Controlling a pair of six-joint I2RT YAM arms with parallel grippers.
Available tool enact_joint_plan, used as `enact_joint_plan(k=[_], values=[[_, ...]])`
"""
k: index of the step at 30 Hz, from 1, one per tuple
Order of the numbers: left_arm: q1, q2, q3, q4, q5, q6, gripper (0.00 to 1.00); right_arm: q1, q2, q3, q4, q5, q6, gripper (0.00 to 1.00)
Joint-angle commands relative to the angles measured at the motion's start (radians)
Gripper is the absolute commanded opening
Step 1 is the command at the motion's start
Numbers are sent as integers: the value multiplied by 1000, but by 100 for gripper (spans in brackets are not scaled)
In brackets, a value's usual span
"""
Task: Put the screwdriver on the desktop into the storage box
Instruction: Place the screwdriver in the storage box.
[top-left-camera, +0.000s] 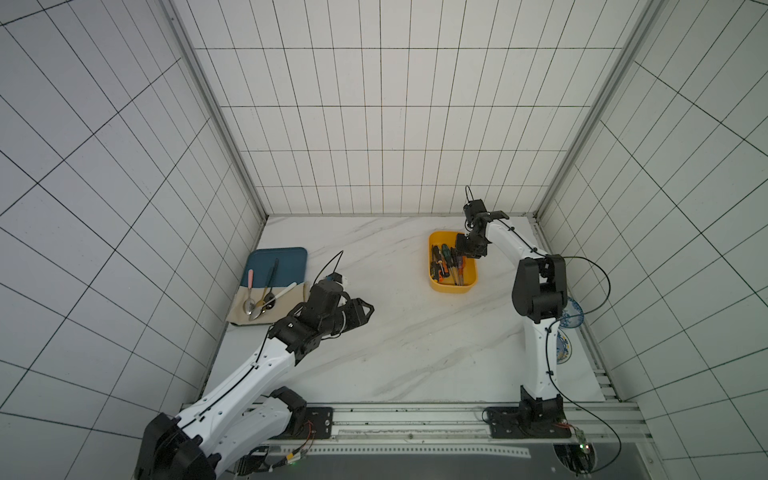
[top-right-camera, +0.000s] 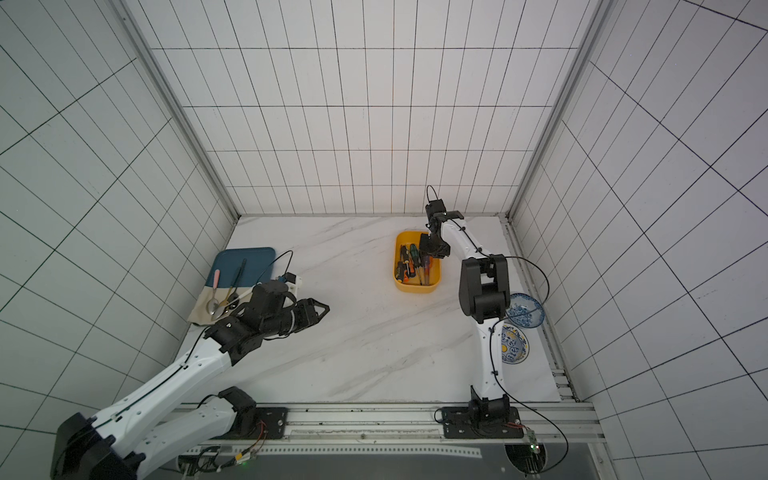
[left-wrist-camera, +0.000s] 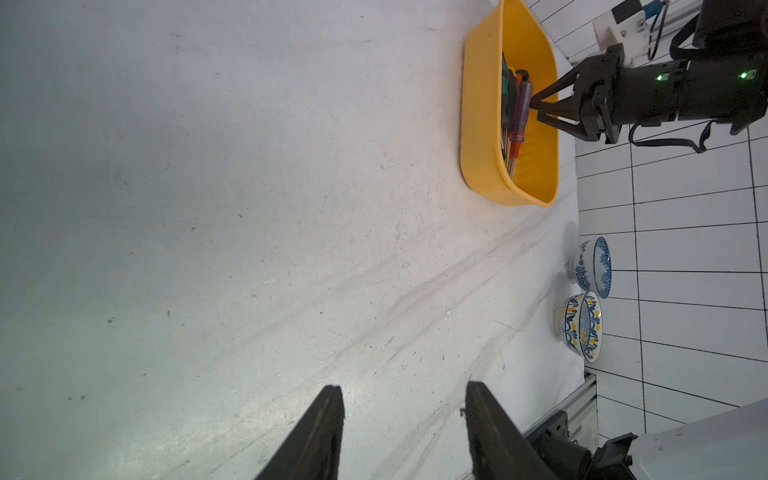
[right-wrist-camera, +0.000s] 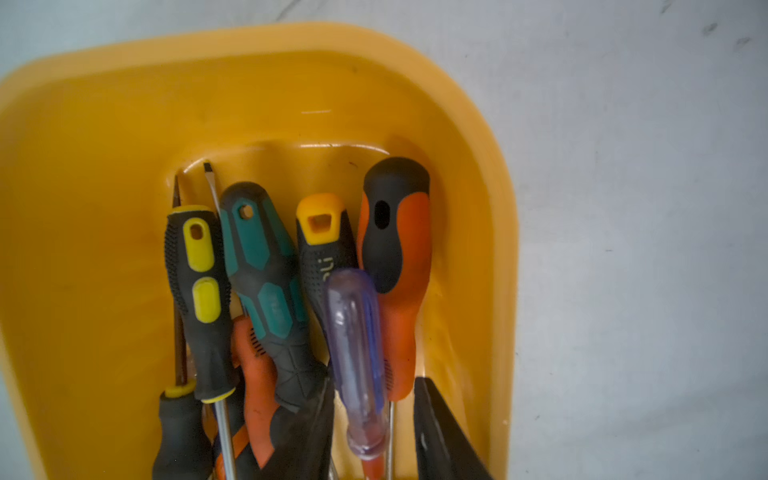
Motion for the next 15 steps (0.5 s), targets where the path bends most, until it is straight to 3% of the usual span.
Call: enact_joint_plan(k=[1, 10, 13, 14, 15], values=[[6, 9, 28, -9, -19, 9, 52, -9, -26, 37, -28, 14, 4, 39], [9, 36, 57, -18, -53, 12, 65, -8, -233, -160, 59, -5, 28, 42], [11, 48, 73, -18, -105, 16, 80, -5, -328, -275, 122, -36, 41, 47], [14, 57, 84, -22, -123, 22, 97, -4, -365, -316, 138, -40, 45, 91], [20, 68, 99, -27, -135, 32, 98, -2, -401, -355, 168, -38, 48, 99]])
